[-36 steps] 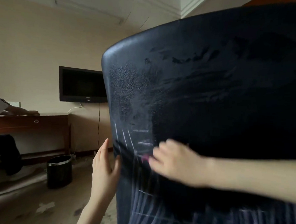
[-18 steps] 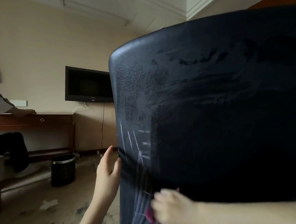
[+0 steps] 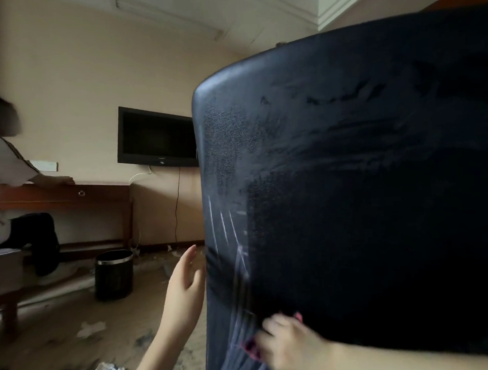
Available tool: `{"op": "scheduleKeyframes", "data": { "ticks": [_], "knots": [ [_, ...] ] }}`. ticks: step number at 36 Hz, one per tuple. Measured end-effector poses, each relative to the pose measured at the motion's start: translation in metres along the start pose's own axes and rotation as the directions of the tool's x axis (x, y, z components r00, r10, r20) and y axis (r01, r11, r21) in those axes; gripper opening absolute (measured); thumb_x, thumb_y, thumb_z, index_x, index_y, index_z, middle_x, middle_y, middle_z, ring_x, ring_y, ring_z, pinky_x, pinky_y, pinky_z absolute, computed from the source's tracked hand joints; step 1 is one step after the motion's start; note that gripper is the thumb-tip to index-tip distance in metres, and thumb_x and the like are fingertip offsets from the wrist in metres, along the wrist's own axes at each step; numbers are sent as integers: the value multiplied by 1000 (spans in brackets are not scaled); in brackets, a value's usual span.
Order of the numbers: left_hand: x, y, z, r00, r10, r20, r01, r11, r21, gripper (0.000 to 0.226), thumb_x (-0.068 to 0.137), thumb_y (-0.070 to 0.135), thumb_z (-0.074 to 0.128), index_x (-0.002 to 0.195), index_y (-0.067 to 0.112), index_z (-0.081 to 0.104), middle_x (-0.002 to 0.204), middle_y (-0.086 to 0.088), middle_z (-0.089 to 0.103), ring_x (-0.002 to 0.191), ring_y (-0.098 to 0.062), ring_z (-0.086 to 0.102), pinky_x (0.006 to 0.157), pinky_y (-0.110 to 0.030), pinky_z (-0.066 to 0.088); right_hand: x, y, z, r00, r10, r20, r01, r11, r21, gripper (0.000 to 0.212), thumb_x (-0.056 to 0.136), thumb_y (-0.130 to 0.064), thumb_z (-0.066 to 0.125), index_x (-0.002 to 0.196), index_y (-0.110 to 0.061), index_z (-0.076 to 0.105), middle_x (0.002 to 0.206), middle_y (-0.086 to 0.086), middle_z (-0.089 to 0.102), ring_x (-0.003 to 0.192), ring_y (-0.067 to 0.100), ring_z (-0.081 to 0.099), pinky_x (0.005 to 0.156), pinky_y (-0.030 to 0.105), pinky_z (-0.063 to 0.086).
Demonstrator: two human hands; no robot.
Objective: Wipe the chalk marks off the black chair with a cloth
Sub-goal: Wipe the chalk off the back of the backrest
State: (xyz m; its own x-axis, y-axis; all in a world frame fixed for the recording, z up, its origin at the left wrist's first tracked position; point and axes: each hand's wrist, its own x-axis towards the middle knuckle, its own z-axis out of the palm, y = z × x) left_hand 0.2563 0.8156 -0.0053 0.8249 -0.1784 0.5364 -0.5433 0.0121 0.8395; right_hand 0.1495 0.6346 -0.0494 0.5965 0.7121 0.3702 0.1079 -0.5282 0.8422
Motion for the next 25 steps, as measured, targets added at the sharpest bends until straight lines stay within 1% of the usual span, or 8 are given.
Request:
{"op": "scheduleKeyframes", "data": {
  "ticks": [2,3,5,9,15,18,23,25],
  "knots": [
    [2,-1,-3,1000,-3,2,3,1000,1,44,97,8,44,140,17,42,141,-1,49,131,-14,43,112,-34,31,0,-7,6,999,3,54,-5,1000,28,17,77,-23,45,87,-23,59,68,-13,59,60,10,51,61,22,42],
    [4,-1,-3,1000,-10,-4,10,1000,-2,44,97,7,44,140,17,43,141,-2,49,131,-15,43,113,-35,31,10,0,1,999,33,22,-33,999,35,15,75,-23,47,78,-24,62,66,-12,58,59,11,51,61,24,38],
    [8,-2,-2,1000,-24,-19,23,1000,-9,43,98,7,44,140,16,43,141,-2,48,131,-15,43,113,-36,31,40,25,-16,993,61,-102,-58,998,28,15,72,-17,52,61,-22,60,63,-5,53,58,16,49,59,29,33],
    [12,-3,6,999,-40,-15,40,999,-19,44,98,10,44,142,16,41,144,-1,46,132,-14,41,113,-37,31,107,107,-64,921,213,-327,-242,969,-50,17,72,-6,48,60,-12,58,66,6,54,62,24,52,62,34,26],
    [16,-5,22,988,-146,44,152,970,-190,42,101,18,41,143,11,39,143,-4,45,128,-14,42,109,-29,30,125,143,-78,883,306,-355,-372,918,-134,22,73,0,43,58,-9,56,66,9,54,62,27,53,63,34,24],
    [15,-7,27,981,-188,44,193,941,-279,40,102,23,40,140,13,43,139,-4,48,122,-14,45,105,-28,33,98,92,-46,922,273,-273,-319,937,-141,24,76,-6,45,57,-13,58,63,5,52,59,22,50,60,34,23],
    [16,-14,21,976,-202,85,219,918,-331,35,101,33,39,132,21,50,135,-1,53,123,-17,48,110,-38,34,27,-13,18,993,20,117,-11,997,-80,19,74,-24,54,62,-21,68,63,-7,56,58,14,45,61,31,23],
    [16,-17,15,973,-188,132,221,923,-315,40,99,38,41,134,23,50,135,3,54,125,-14,48,111,-37,32,28,-14,19,995,48,88,-47,999,-11,21,75,-22,52,62,-23,68,62,-9,56,57,13,47,62,29,26]
  ]
}}
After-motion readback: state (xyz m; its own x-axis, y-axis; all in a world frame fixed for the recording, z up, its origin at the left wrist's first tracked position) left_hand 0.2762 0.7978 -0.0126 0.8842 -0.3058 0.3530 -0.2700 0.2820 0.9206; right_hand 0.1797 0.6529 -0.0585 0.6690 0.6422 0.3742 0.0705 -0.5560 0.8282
